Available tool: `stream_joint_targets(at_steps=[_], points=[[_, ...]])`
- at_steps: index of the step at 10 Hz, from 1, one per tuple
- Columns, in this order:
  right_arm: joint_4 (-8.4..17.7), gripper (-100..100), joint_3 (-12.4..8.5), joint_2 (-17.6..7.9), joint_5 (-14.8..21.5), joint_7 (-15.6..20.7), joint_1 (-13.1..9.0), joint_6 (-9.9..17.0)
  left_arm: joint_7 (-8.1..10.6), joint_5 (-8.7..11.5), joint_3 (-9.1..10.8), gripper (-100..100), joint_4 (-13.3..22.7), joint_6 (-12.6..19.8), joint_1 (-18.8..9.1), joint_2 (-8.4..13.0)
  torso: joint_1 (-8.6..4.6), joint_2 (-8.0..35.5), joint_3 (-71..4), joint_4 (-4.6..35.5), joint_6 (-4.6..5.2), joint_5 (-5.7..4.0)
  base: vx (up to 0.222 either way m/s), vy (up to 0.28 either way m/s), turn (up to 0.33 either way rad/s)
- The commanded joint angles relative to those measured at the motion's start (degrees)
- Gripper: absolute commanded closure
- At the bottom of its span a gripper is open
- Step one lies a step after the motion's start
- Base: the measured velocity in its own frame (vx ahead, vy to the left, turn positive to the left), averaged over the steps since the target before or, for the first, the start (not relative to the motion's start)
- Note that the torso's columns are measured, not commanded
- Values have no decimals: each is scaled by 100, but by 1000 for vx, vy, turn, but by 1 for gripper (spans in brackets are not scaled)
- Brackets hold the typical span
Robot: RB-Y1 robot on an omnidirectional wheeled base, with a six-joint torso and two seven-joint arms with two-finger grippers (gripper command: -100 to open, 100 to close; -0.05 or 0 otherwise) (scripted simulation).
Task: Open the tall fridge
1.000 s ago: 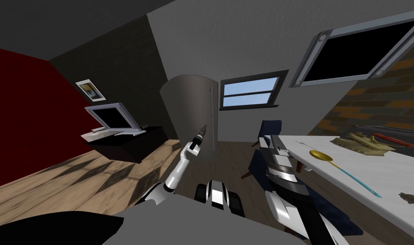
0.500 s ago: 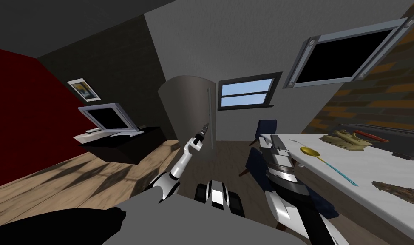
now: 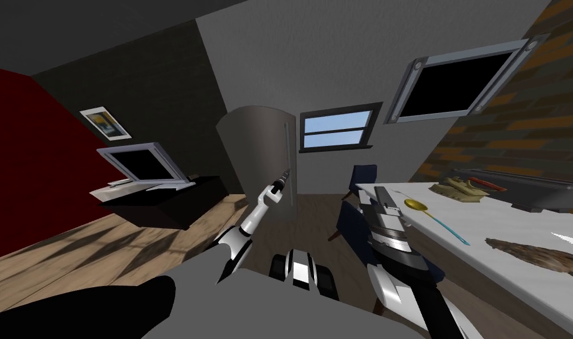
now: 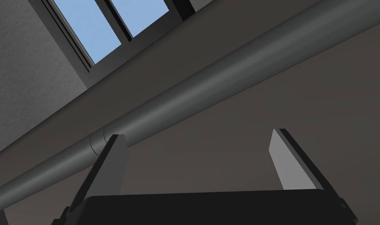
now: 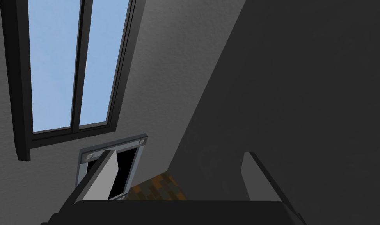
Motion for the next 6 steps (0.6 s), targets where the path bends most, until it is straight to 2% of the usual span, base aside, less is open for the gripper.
stream_joint_targets(at_steps=[1, 2, 3, 6], points=[[0, 0, 0, 0, 0, 0, 0, 0, 38, -81, -104, -100, 432, 311, -464, 100, 2, -1, 0, 1, -1, 0, -27, -30, -61], [0, 0, 0, 0, 0, 0, 0, 0, 38, -81, -104, -100, 480, 311, -588, 100, -1, -1, 0, 0, 0, 0, -25, -24, -32], [0, 0, 0, 0, 0, 0, 0, 0, 58, -144, -170, -100, 677, 497, -745, 157, 3, -2, -1, 0, -1, 0, -30, -21, -61], [0, 0, 0, 0, 0, 0, 0, 0, 77, -204, -233, -100, 1036, 678, -1192, 213, 1, -1, -1, 0, 0, 0, -25, -21, -33]])
